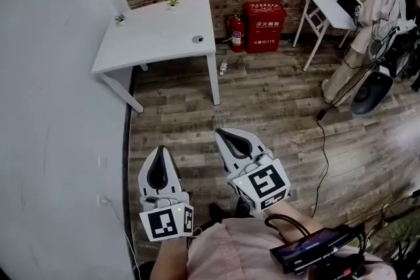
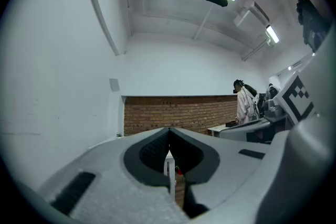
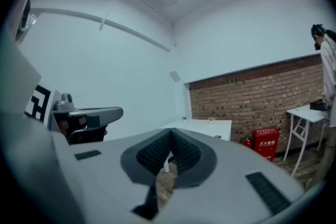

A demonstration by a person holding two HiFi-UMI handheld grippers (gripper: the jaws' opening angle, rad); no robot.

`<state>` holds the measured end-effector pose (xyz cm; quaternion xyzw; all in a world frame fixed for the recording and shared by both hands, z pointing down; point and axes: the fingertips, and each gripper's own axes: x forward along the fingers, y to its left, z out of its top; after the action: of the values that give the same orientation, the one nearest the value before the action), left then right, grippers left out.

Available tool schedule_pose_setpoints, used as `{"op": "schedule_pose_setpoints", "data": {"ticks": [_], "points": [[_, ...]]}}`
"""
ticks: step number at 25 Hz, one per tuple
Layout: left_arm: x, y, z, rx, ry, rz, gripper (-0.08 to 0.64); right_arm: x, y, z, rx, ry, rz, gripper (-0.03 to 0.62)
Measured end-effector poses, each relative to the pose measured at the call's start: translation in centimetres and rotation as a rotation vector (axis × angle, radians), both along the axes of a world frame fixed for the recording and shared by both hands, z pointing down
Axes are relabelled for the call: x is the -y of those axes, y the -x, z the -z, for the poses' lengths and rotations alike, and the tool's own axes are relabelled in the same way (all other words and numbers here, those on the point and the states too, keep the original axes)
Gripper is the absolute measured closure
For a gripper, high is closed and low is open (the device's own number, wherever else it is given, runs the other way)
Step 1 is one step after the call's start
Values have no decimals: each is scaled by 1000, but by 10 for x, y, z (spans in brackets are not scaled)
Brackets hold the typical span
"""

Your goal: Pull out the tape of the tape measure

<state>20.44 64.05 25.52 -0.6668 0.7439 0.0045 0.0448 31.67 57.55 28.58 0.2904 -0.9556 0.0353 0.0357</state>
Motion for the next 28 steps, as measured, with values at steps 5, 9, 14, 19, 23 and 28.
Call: {"op": "schedule_pose_setpoints", "data": {"ticks": [5,9,14,19,23,28], "points": [[4,-14,-3,-4,3,11,552,0,-5,-6,12,35,67,393],[8,-26,-6,-3,9,18,552,7,-14,-3,19,16,74,399],[16,-19,-18,-8,32,28,552,25,-12,-10,19,26,50,416],[44,9,-31,-35,45,47,552,59,8,-20,2,33,41,416],[81,44,-47,-55,61,49,552,95,39,-32,-14,36,37,414],[142,106,-57,-67,71,43,552,155,98,-36,-16,31,27,417]]}}
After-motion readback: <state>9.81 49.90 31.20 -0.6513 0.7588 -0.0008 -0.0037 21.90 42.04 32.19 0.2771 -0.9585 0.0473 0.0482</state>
